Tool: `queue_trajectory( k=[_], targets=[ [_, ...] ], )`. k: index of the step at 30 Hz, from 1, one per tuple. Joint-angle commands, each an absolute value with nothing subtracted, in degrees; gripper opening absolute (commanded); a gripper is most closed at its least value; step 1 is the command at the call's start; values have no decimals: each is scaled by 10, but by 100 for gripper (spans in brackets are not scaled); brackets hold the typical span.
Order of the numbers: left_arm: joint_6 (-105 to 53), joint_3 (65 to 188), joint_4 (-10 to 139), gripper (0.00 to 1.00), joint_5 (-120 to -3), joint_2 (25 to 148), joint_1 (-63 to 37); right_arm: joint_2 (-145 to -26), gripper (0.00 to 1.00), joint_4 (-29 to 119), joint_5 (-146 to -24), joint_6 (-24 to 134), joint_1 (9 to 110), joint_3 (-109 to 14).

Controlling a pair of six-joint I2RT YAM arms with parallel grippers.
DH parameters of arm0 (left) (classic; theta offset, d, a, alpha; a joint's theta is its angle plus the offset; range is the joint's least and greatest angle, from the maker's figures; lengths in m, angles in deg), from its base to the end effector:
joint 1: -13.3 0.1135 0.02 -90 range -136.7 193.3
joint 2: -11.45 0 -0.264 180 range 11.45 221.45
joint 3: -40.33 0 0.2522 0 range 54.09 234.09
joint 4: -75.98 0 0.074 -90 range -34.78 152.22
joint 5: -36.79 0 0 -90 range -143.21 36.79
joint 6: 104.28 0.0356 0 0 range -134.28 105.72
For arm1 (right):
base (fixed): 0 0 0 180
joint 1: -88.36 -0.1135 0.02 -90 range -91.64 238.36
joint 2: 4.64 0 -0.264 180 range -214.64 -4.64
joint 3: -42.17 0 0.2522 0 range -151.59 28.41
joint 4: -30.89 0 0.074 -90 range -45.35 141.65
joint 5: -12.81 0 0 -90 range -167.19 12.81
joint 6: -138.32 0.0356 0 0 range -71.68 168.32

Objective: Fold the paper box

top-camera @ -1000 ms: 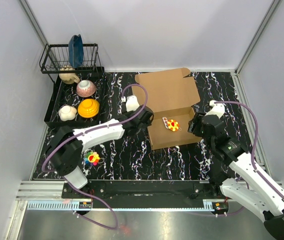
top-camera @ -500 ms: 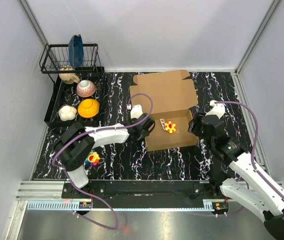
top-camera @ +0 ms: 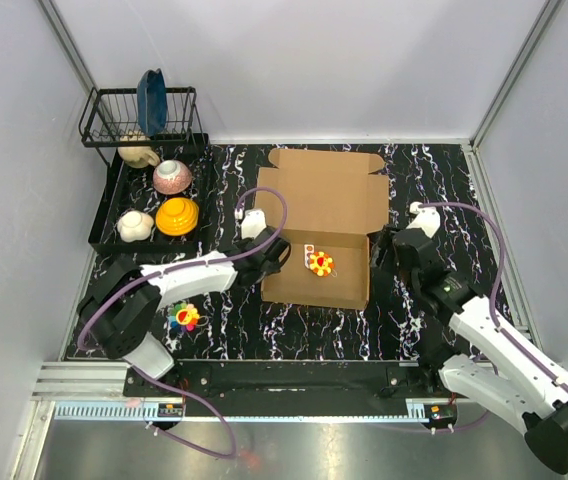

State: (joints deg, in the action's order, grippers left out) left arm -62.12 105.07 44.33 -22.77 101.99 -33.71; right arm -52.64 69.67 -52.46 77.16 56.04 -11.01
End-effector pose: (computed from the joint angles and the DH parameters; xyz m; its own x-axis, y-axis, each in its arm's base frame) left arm 0.2218 -0.2114 0.1795 -0.7155 -0.1697 -0.6777 -0.1275 0.9855 -0.1122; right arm 0.1627 0.0853 0.2736 -0.5019 0.2009 -0.8413 0.0581 0.9783 0.1990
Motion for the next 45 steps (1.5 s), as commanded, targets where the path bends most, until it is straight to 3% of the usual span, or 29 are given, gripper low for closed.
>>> queue_trajectory(
  k=[1,5,7,13,17,22,25,33,45],
  targets=[
    [-619,1059,449,55,-211,978,-338,-552,73,664,-495,767,558,-153],
    [-609,1068,450,58,-208,954,-337,-594,78,655,-465,753,575,-217],
    [-600,1072,456,58,-211,945,-337,-621,79,650,-495,770,633,-237],
    [-619,1058,466,58,-219,951,-337,-685,79,542,-643,808,788,-245],
    [-626,1041,473,58,-218,926,-333,-745,79,349,-769,797,834,-193],
    [-617,1020,482,59,-240,890,-308,-826,80,246,-896,825,897,-208],
    [-612,1011,482,59,-254,869,-294,-893,81,243,-956,818,913,-247],
    [-605,1015,458,59,-288,828,-262,-996,80,217,-983,809,919,-288],
    [-575,1029,434,59,-310,782,-189,-1087,68,214,-1028,799,919,-345]
  ],
)
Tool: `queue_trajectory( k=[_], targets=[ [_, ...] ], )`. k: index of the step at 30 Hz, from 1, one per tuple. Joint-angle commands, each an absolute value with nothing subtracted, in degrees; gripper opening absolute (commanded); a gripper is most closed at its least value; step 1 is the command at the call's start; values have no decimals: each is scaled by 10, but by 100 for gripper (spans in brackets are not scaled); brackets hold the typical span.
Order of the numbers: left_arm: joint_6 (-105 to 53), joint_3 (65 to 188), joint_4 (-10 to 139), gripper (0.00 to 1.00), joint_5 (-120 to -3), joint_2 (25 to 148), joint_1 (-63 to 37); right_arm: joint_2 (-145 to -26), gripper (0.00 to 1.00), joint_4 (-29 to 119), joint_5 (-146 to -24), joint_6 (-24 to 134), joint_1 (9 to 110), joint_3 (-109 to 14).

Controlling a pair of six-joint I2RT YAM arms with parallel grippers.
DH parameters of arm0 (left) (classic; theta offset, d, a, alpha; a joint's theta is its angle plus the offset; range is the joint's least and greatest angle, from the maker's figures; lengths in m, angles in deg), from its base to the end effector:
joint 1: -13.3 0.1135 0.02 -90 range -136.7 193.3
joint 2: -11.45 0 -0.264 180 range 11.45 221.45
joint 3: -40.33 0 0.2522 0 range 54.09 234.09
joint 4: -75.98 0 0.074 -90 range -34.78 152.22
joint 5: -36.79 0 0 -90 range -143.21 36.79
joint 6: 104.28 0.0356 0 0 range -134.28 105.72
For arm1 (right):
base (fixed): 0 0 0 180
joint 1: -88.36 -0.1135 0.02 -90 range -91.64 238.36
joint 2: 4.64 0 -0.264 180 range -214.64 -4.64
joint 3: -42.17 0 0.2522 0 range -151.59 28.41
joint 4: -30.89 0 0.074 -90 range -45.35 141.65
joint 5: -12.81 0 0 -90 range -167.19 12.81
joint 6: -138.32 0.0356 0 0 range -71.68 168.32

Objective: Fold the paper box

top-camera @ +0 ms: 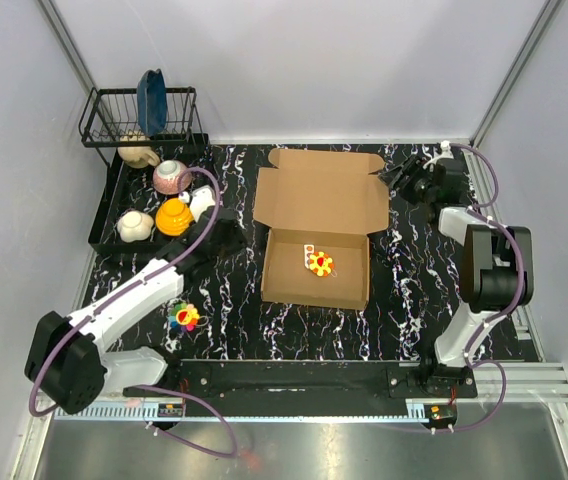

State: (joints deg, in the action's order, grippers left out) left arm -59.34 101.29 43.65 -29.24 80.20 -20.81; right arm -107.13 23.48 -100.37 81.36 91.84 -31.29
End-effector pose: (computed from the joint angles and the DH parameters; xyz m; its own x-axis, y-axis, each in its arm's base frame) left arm 0.2198 -0.1314 0.2567 -0.5575 -0.4036 -0.7255 -0.1974 0.9133 -0.3564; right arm 0.3969 -0.0101 0.2095 -0.4770 0.5311 -0.7002 -0.0589 0.7756 0.6284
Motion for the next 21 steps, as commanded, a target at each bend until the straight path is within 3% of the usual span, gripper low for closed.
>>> queue_trajectory(
  k=[1,10,21],
  targets=[
    [-574,1028,433,59,-311,781,-184,-1091,67,213,-1033,800,919,-350],
    [-566,1031,424,59,-314,773,-157,-1137,60,222,-1052,792,915,-383],
    [-574,1089,442,59,-313,800,-104,-1105,22,254,-1029,740,888,-389]
  ],
)
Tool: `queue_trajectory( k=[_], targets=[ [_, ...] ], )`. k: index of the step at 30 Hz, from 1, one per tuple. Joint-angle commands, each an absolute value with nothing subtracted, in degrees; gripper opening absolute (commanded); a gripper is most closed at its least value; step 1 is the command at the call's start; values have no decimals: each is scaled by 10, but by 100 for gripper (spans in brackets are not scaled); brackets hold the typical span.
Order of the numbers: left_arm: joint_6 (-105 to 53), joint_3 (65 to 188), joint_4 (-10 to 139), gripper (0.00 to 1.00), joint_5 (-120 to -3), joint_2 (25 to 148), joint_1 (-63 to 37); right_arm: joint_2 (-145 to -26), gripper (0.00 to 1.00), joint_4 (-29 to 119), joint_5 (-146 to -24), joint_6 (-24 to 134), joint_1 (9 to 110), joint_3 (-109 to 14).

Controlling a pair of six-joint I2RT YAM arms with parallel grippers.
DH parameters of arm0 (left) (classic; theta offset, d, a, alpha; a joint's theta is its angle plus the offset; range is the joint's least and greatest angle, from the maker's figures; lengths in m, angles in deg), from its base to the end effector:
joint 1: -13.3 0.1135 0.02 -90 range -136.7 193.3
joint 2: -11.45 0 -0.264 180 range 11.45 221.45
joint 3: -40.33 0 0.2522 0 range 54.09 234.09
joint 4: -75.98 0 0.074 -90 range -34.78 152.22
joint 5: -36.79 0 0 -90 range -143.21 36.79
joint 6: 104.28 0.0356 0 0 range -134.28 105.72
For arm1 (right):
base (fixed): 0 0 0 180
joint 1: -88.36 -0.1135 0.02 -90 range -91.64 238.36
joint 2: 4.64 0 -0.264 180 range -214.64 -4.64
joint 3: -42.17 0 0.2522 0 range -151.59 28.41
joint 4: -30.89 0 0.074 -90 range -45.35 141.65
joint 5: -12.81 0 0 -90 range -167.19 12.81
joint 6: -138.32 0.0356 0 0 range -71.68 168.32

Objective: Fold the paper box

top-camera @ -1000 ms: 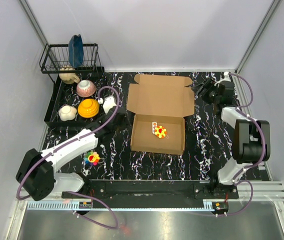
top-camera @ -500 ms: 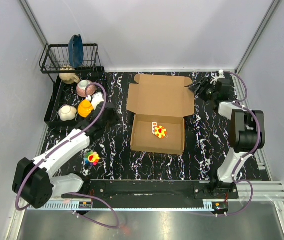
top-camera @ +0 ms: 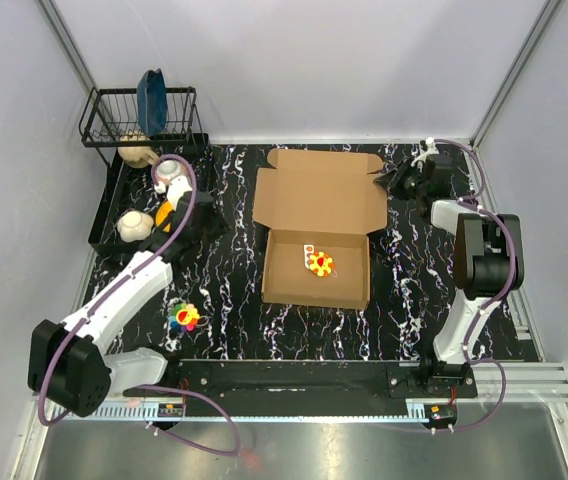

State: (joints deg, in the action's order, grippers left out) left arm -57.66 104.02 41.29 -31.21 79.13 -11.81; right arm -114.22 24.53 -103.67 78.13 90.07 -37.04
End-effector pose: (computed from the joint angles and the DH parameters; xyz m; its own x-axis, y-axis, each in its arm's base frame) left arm 0.2364 -0.0961 0.2733 -0.4997 -0.4691 -0.7282 -0.2952 0.8826 -0.3660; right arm 0.4231 0.0033 0.1917 -0.5420 0.4614 -0.7024 -0.1279 0.7808 0.6115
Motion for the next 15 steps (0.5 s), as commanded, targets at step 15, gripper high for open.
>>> queue_trajectory(
  k=[15],
  targets=[
    [-492,1108,583,79,-481,902,-17,-895,3,267,-893,627,783,-258]
  ],
)
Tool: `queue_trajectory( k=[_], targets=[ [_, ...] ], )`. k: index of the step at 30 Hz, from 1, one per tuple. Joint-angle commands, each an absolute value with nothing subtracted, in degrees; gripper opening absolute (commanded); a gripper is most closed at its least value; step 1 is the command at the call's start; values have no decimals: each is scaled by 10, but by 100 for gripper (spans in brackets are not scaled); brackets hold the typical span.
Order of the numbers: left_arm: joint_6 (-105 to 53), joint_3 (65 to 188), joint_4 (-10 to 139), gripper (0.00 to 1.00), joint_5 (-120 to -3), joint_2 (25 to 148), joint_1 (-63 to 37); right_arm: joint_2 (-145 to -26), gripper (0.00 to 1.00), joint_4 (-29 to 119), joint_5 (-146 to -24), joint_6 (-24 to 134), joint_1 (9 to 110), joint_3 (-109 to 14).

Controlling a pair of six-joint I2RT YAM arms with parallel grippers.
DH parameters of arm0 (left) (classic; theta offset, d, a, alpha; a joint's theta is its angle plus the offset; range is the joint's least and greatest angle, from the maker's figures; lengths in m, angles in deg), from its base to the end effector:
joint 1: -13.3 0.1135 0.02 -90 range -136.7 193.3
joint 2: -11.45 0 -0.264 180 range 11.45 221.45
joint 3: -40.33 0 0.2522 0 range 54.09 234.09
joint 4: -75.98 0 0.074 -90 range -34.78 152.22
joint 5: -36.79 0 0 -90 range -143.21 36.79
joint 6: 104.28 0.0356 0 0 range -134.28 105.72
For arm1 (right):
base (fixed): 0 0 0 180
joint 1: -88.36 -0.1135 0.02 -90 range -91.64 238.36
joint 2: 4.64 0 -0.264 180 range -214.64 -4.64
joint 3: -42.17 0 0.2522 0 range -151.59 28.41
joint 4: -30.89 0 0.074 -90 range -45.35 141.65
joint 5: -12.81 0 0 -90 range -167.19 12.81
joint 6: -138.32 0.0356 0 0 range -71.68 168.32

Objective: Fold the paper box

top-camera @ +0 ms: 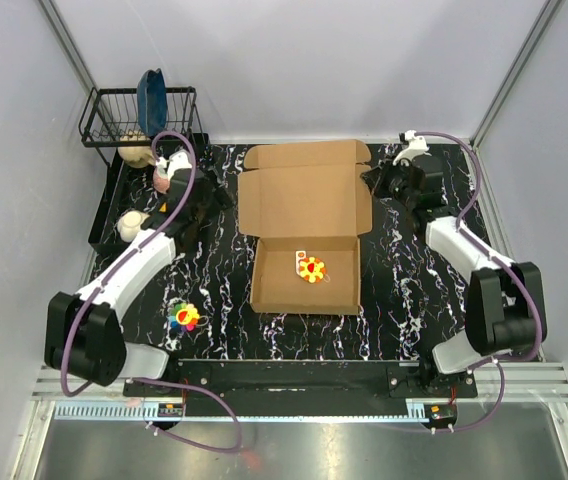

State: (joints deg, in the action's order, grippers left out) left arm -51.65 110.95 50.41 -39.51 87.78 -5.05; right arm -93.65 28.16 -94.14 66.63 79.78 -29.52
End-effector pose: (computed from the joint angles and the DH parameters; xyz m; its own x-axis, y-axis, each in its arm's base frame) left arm 0.2887 -0.0869 0.2885 -0.4607 -0.4685 -0.7538 -0.2087 0.8827 -0.4210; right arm 0.3552 0.0641 0.2752 -0.3689 0.2482 -0.8957 -0.3221 0.8698 0.3737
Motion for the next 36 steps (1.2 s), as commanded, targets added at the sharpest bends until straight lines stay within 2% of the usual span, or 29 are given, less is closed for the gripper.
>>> queue_trajectory(
  k=[1,4,8,11,16,22,36],
  targets=[
    [-492,1096,596,81,-496,905,-10,-882,2,265,-882,625,782,-253],
    [-487,1072,654,82,-529,907,13,-857,1,265,-865,623,782,-229],
    [-475,1054,742,79,-572,916,22,-835,1,257,-861,626,779,-200],
    [-479,1045,840,74,-642,937,28,-831,0,251,-863,629,777,-189],
    [-481,1049,978,72,-775,988,41,-834,0,240,-868,628,775,-178],
    [-453,1065,966,71,-844,1021,50,-831,0,240,-868,620,774,-180],
    [-430,1090,946,58,-838,1079,49,-840,0,246,-869,615,762,-190]
  ],
)
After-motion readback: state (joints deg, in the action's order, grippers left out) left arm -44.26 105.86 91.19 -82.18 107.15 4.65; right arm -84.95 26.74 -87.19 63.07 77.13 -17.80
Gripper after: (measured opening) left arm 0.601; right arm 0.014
